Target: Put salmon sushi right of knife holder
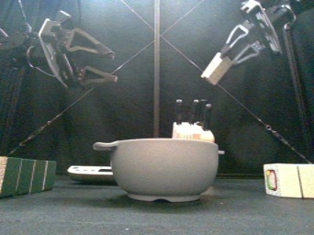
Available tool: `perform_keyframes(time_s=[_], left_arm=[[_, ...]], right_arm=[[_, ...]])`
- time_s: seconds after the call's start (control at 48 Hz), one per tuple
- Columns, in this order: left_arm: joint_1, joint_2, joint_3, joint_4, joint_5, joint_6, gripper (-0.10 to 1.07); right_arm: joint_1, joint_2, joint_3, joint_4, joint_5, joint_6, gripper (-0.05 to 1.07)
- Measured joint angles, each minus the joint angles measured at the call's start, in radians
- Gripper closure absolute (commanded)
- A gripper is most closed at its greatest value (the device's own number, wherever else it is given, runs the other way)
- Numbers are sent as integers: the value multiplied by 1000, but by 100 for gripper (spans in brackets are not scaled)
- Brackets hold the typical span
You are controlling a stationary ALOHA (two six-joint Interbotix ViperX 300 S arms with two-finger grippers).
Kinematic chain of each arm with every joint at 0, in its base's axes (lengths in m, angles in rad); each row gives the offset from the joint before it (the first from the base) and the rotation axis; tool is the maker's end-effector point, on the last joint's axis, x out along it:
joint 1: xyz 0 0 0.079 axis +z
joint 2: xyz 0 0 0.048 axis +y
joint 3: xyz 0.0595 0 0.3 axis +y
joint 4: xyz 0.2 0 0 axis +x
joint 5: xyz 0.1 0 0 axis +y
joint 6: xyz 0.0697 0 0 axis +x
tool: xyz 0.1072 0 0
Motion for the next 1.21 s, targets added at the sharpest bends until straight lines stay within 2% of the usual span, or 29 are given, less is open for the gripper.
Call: perform_keyframes(time_s=[0.188,0.396,0.583,0.792,1.021,1.208], left_arm=[[14,0,3,0,0,-2,-6],[21,0,9,-2,0,-2,-6],[21,0,14,-6,0,-2,-6],[23,-2,15,-20,0,0,-6],[29,0,15,-20,0,0,-6],[32,0,18,-21,0,0,-6]], right_arm=[[-2,71,100,-15,63,184,36],[12,213,112,-6,147,353,36],[100,359,112,9,284,543,36],[181,506,112,14,331,762,36],[193,630,103,3,368,884,36],[189,719,89,-3,368,900,36]])
